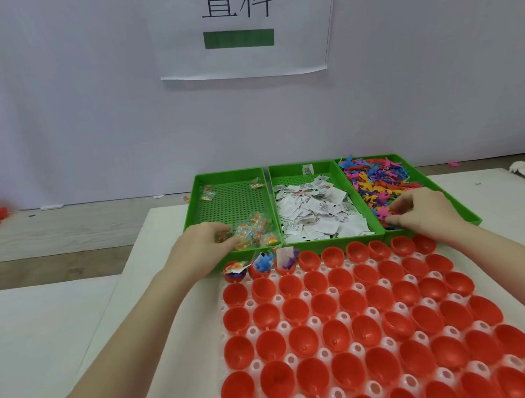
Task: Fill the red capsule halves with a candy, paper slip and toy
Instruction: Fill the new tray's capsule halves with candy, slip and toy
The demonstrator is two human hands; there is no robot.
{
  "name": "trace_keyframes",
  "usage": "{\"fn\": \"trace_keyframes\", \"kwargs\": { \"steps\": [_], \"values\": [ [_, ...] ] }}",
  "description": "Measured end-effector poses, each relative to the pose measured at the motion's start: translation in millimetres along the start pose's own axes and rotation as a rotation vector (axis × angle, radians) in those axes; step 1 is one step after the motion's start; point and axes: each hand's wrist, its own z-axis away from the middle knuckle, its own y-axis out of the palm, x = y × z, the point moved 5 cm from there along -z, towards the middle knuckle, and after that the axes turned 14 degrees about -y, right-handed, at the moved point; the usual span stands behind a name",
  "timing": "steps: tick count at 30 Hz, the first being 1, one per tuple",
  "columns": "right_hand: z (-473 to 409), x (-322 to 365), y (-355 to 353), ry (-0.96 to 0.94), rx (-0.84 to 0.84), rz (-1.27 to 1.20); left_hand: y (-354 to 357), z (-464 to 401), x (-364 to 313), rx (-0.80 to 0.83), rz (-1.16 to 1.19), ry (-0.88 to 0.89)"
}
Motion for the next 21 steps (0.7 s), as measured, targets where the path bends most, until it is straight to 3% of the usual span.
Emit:
{"fn": "trace_keyframes", "kwargs": {
  "steps": [8,11,15,21],
  "values": [
    [0.8,24.3,-14.9,-0.058,-0.327,-0.087,-5.9,-8.9,-0.6,-0.132,0.017,0.034],
    [-5.4,48.2,-4.4,-0.118,-0.169,-0.157,-9.5,-5.8,-2.0,-0.227,-0.005,0.064],
    [-7.2,72.0,25.6,-0.203,0.151,0.055,-18.5,4.3,-6.8,-0.411,0.037,0.12],
    [-1.7,82.9,39.5,-0.125,0.169,0.196,-38.7,24.8,-14.0,-0.49,0.535,0.062]
  ]
}}
